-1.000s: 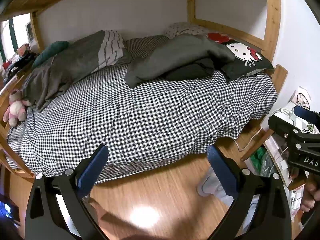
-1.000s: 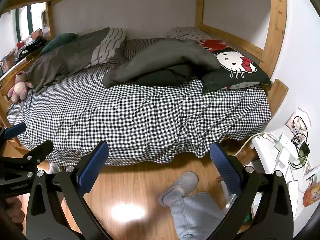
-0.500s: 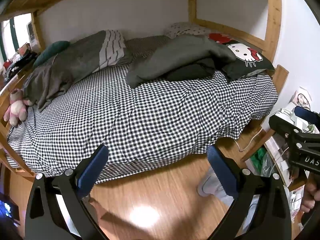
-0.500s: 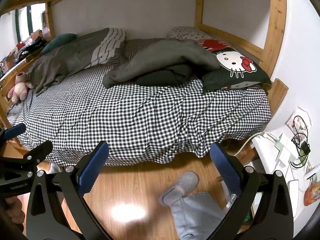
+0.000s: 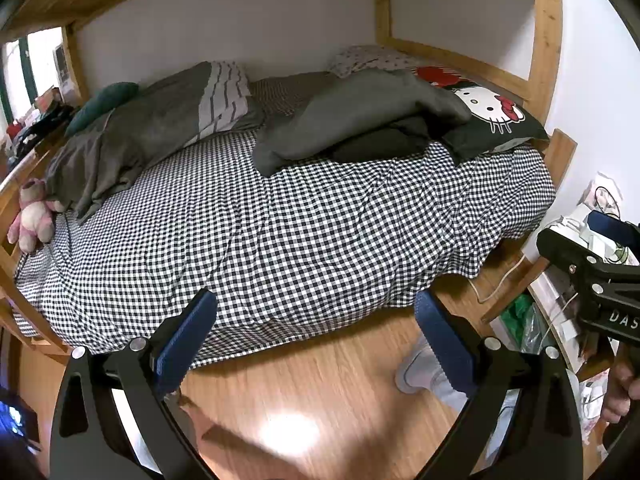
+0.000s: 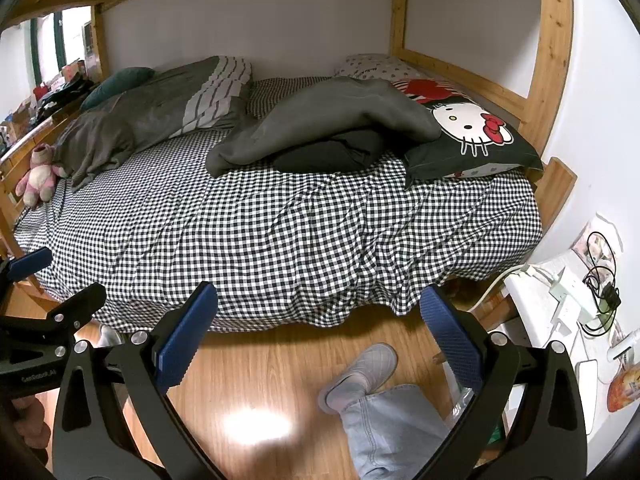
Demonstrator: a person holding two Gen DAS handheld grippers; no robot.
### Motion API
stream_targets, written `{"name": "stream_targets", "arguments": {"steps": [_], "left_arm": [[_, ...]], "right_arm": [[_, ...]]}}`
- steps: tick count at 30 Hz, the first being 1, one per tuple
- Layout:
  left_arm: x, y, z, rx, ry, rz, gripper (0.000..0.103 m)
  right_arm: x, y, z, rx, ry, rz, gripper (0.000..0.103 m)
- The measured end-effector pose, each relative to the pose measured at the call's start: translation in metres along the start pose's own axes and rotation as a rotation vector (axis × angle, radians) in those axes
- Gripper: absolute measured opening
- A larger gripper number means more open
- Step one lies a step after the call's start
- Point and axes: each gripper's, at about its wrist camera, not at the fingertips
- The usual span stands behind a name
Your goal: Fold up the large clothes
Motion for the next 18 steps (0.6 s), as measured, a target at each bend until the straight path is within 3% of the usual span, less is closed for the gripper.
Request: {"name": "stream_targets", "arguments": {"steps": [18], "left_arm": [[-0.0005,-0.0021,-0.0045,0.011,0.004,0.004,0.097]], "right_arm": [[-0.0018,-0.0024,-0.0022,-0.002,-0.004,0.006,0.100]]}}
Point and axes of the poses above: each gripper's, at about its wrist camera, not at the fingertips, and y roughly the way its jaws point, z to its right, x to its underside, and after that the axes turned 1 degree about -z, right-handed
